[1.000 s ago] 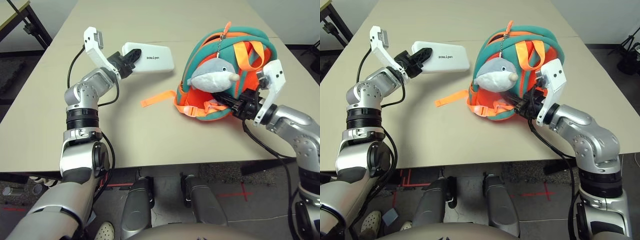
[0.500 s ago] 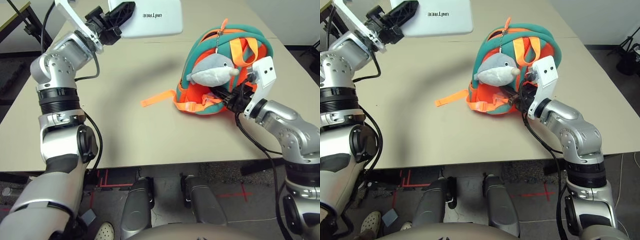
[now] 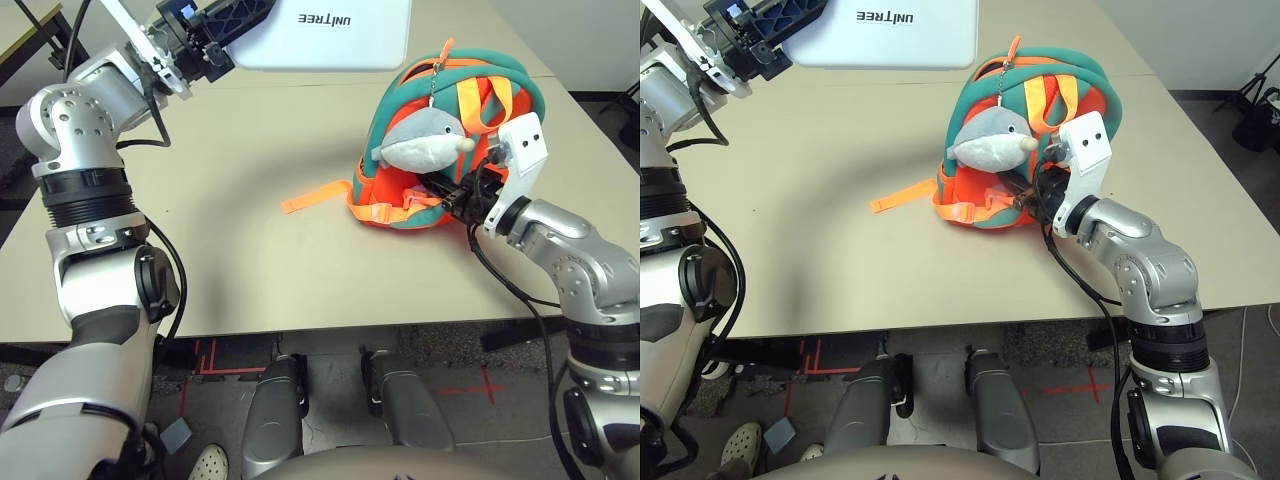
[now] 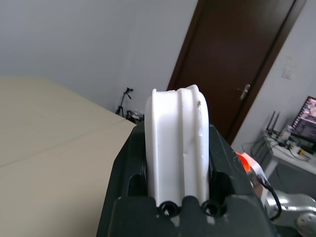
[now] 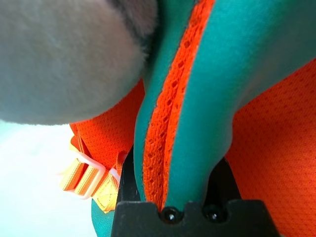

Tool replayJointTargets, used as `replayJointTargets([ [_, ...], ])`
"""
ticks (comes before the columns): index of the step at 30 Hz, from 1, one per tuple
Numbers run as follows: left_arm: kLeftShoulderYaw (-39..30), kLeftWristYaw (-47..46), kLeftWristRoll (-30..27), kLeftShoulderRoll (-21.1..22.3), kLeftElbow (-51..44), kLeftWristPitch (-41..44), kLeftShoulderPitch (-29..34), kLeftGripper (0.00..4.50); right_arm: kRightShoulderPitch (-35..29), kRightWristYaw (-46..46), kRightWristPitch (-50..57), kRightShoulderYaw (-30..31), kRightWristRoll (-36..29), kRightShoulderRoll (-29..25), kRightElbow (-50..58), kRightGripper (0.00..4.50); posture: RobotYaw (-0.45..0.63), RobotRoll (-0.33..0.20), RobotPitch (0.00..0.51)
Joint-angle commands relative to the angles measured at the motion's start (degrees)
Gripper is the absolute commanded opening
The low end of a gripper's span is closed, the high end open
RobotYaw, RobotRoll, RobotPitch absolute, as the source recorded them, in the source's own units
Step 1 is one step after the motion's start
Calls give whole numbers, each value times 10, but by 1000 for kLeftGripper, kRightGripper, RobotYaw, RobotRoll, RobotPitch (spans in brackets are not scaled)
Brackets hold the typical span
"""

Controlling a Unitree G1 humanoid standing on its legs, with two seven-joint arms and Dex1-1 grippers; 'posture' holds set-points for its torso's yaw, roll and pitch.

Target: Put the pencil case into the backpack and zip it.

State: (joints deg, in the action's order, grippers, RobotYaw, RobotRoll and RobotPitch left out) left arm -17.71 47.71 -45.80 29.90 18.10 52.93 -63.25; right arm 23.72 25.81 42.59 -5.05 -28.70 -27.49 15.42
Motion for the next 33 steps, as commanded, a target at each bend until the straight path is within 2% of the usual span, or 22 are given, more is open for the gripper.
replayJointTargets([
  [1,17,16,0,-4,-11,-2,10,1274,-4,1,8,15,12,2,-17,616,-159,0,163],
  [10,82,62,32,0,-15,-19,26,1274,0,3,7,14,19,5,-18,616,-164,0,167],
  [20,152,132,75,-5,13,-40,0,1273,6,9,5,15,30,4,-24,616,-167,0,172],
  [33,217,195,189,-85,172,-166,-75,1257,8,14,-4,21,45,11,-29,614,-177,0,165],
])
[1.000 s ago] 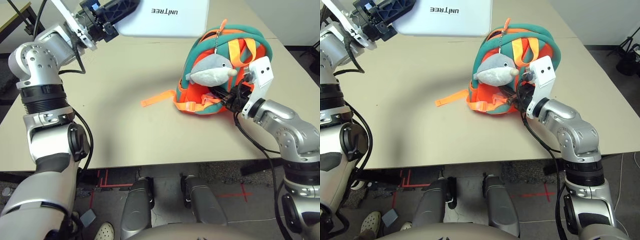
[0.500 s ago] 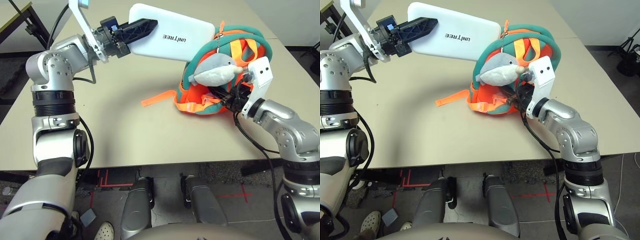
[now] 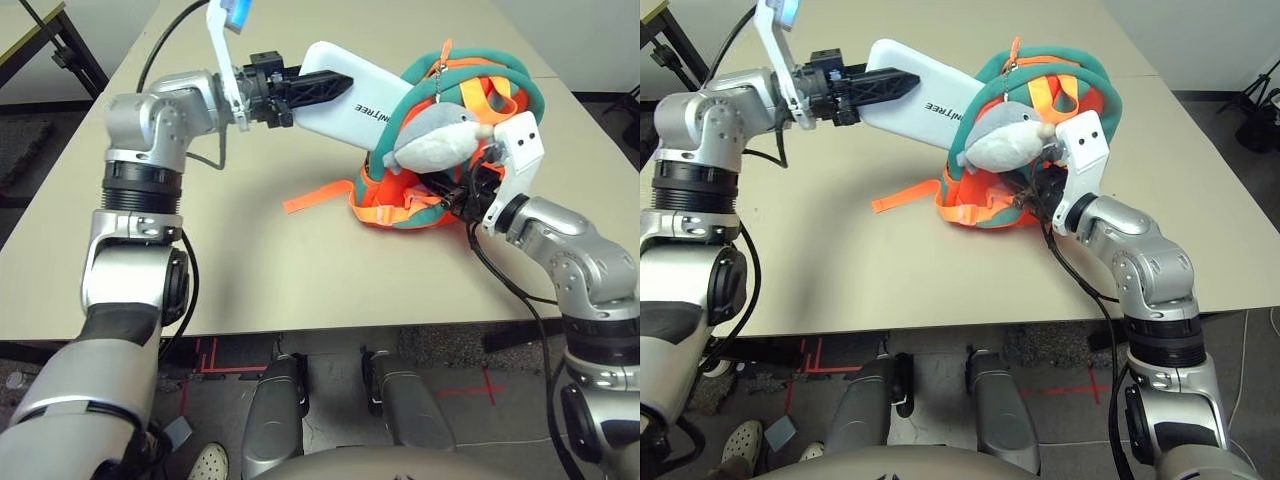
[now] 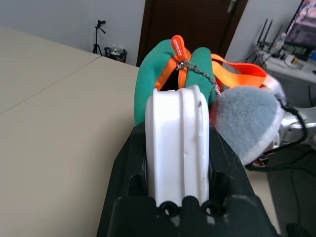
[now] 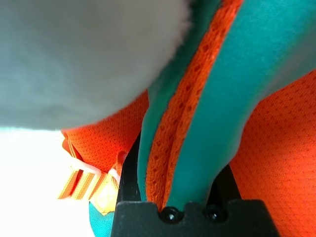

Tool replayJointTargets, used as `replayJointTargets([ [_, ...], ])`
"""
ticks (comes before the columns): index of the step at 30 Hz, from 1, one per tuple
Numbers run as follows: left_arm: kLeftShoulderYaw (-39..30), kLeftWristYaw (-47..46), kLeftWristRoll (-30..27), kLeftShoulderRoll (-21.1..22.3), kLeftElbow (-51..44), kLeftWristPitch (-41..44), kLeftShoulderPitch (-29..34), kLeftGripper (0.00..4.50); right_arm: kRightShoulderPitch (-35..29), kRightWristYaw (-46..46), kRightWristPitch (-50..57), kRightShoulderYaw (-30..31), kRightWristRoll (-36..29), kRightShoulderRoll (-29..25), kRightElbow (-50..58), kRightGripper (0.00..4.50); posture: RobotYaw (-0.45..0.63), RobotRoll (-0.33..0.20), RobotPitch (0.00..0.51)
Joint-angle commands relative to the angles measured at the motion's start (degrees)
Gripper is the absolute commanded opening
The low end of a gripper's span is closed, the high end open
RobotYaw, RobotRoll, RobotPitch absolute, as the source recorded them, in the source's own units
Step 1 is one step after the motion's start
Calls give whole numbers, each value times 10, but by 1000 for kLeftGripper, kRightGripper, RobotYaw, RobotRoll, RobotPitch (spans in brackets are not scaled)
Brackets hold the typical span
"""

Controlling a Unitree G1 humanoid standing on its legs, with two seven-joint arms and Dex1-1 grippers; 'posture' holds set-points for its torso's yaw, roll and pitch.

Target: Put the pencil case into the backpack and zip it.

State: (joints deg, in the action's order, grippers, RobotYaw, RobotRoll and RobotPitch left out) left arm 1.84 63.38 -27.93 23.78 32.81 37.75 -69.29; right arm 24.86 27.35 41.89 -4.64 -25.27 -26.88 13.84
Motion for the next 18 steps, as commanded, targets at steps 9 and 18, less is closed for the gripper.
replayJointTargets([
  [9,9,-24,71,-119,139,-78,-48,1257,-9,0,-4,19,18,9,-9,614,-185,0,162],
  [18,-30,-138,107,-184,234,-161,-69,1257,-5,8,-7,24,25,7,-12,614,-185,0,162],
])
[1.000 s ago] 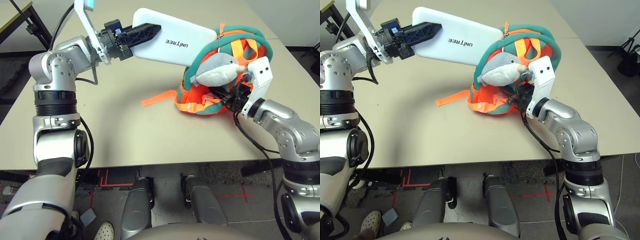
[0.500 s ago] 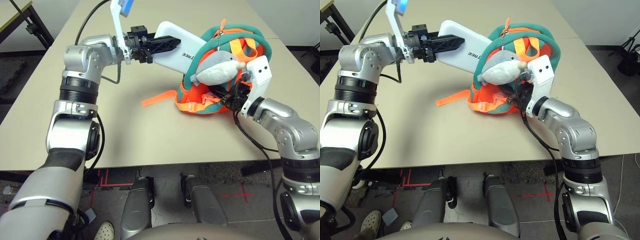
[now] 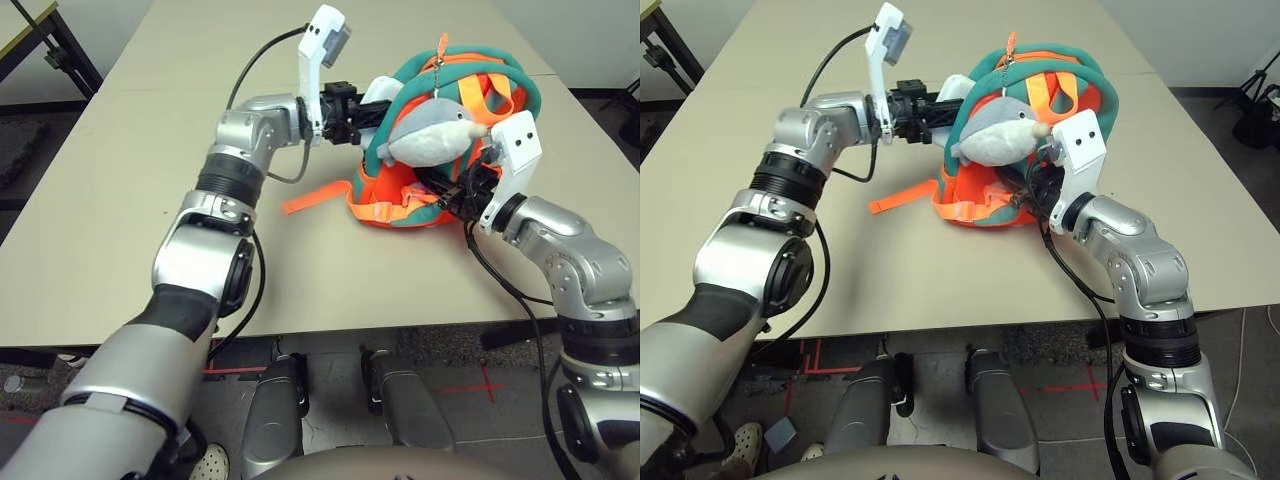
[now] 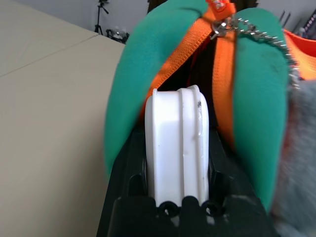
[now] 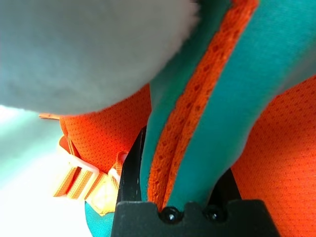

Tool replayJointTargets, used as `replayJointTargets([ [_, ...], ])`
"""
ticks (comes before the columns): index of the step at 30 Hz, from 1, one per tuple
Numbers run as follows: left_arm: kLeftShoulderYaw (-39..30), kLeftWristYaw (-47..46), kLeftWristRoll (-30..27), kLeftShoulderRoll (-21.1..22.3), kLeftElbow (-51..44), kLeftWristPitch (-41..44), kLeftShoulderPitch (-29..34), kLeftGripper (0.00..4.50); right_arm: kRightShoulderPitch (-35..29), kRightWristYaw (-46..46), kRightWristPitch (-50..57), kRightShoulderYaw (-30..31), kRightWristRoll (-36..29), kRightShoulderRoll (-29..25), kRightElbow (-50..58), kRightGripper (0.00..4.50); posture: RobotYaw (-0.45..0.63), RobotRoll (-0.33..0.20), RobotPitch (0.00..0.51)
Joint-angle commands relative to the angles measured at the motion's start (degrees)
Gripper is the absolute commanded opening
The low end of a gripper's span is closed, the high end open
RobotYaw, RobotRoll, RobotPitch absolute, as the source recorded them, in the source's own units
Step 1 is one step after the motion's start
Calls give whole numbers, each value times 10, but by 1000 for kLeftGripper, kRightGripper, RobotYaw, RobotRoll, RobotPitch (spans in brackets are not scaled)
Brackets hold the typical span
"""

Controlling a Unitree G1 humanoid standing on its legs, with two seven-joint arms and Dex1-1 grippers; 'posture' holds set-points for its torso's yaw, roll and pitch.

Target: Put the pencil case into the backpack and zip it.

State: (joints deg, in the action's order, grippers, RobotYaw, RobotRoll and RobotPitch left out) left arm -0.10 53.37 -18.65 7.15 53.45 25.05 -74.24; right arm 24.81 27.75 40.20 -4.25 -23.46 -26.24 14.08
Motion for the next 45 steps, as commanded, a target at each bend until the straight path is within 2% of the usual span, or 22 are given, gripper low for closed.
replayJointTargets([
  [1,-15,-53,18,-21,36,-44,-20,1256,-4,4,9,20,7,1,-15,613,-186,0,162],
  [5,-44,-83,9,-16,47,-55,-25,1256,-3,3,9,22,9,3,-14,613,-192,0,163],
  [14,-88,-57,-32,47,-53,41,-11,4491,-6,1,7,24,8,5,-14,613,-185,0,168],
  [22,-100,-83,-59,103,-201,137,37,4500,-4,4,1,29,9,7,-22,613,-169,0,170],
  [28,-99,-101,-72,120,-282,188,80,4500,-2,8,-1,31,12,8,-27,613,-159,0,168],
  [45,-99,-138,-91,131,-343,222,117,4500,4,17,-9,35,20,11,-40,613,-142,0,171],
])
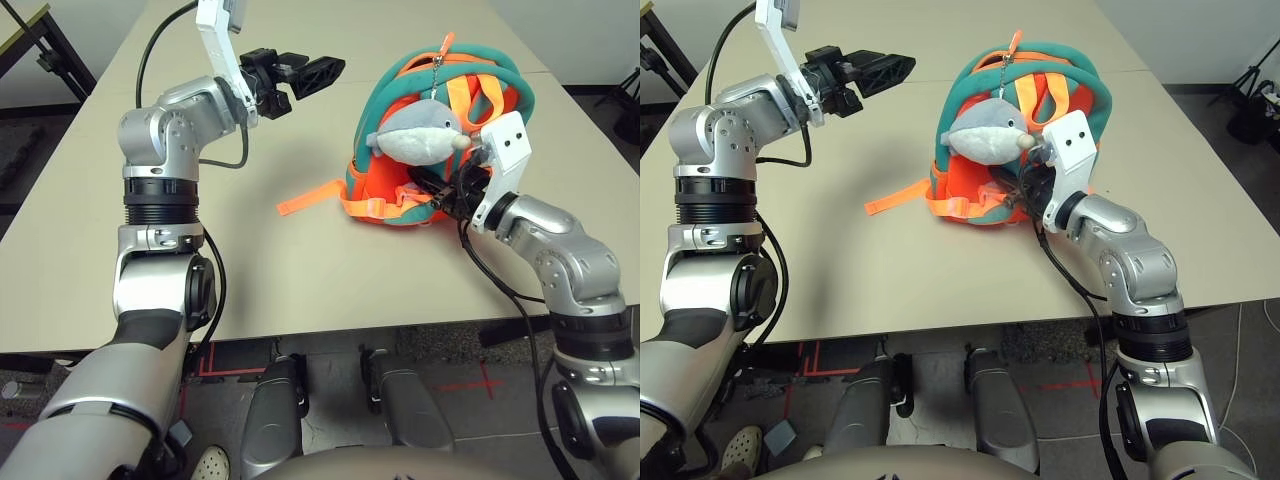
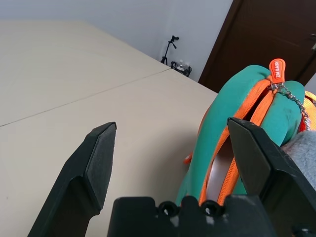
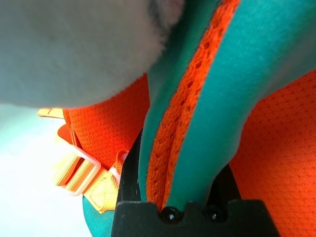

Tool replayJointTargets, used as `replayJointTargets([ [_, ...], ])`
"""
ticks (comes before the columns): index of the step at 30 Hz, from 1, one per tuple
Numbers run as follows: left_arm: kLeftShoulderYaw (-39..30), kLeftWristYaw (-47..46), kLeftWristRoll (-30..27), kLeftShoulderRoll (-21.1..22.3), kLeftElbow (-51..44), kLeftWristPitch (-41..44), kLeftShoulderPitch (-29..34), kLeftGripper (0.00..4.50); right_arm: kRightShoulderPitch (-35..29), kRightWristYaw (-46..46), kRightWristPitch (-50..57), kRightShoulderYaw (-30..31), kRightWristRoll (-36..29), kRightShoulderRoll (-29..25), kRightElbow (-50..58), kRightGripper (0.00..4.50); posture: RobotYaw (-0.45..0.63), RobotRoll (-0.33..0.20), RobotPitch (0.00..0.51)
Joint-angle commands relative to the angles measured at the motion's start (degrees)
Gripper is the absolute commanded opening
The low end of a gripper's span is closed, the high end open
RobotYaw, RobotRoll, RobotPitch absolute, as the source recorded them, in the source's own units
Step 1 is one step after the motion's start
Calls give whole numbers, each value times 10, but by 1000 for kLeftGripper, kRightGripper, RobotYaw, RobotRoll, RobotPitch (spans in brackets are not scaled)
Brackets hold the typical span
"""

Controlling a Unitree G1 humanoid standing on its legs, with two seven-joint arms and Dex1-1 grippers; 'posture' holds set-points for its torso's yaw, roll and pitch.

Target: Put the pencil case into the backpack and zip it.

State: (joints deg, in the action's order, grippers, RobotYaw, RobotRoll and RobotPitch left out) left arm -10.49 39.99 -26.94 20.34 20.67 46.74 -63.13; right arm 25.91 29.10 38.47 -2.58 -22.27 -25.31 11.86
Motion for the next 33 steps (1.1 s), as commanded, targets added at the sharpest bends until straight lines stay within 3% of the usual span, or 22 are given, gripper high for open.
replayJointTargets([
  [1,6,-1,-10,-3,-18,3,6,4500,-7,3,8,19,9,2,-18,613,-142,0,171],
  [9,37,67,-66,4,-109,53,12,4500,-11,5,4,18,13,2,-19,613,-154,0,166],
  [20,120,153,-112,45,-235,95,23,4500,-14,8,0,19,17,2,-25,613,-150,0,163],
  [29,181,151,-52,48,-206,45,19,4500,-16,7,-5,20,19,6,-29,613,-152,0,160],
  [33,211,145,-26,27,-181,23,13,4500,-16,5,-6,20,20,8,-31,613,-154,0,160],
])
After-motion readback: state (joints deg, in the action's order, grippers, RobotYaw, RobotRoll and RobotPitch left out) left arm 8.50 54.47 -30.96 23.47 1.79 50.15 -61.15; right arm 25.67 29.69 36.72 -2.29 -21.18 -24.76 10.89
